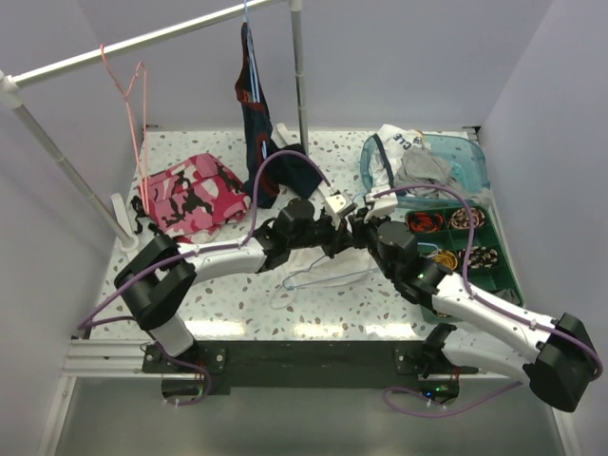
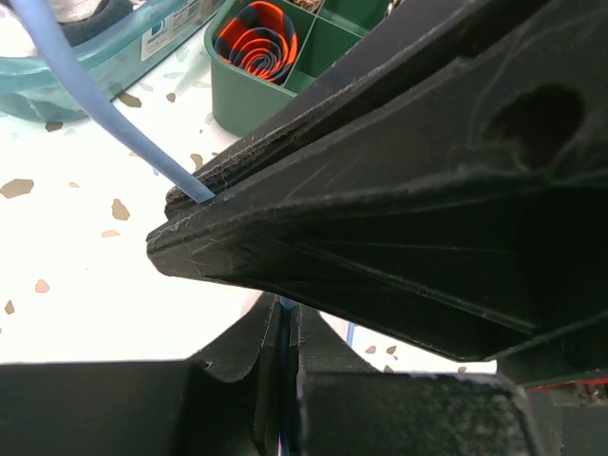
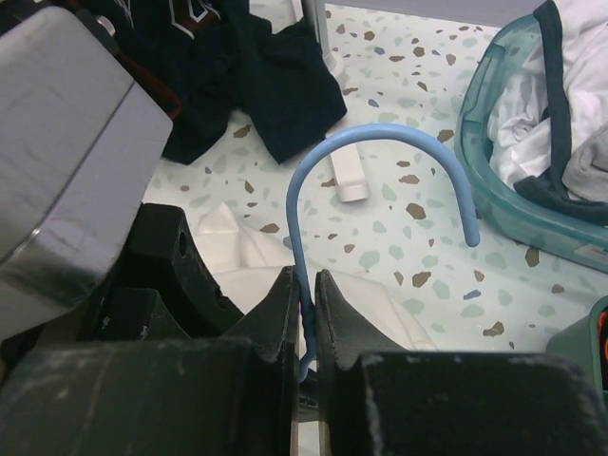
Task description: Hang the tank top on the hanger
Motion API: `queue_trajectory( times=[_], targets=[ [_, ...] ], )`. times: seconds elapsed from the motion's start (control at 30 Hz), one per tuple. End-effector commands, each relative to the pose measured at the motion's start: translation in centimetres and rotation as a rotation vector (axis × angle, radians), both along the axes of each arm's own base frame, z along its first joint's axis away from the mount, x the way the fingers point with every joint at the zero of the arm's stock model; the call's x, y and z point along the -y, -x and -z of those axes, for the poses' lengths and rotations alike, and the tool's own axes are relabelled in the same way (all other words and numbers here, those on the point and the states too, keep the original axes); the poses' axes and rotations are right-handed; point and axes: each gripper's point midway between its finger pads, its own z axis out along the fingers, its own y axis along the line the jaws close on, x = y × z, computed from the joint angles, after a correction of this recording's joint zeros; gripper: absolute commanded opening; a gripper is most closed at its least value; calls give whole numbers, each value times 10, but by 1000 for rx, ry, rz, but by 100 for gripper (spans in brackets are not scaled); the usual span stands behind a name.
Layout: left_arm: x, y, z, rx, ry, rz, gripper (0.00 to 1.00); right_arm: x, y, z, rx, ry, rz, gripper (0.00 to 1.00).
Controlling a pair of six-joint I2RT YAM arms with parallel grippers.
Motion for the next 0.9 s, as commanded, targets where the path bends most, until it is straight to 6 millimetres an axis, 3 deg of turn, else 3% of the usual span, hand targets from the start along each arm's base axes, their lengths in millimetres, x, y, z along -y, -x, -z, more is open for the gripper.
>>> queue_trajectory(
  times=[0.0, 0.3, 0.57, 0.87],
  targets=[
    [6, -15, -41, 36, 91, -72, 3, 0, -5, -12, 28, -55, 42, 0],
    [-3, -15, -45, 15, 88, -112, 21, 8, -7, -11, 40, -35, 75, 0],
    [-16, -13, -47, 12, 80, -154, 23, 11, -8, -10, 45, -19, 86, 0],
    [-37, -8, -48, -4, 50, -190, 38, 11, -10, -7, 45, 19, 92, 0]
  ],
)
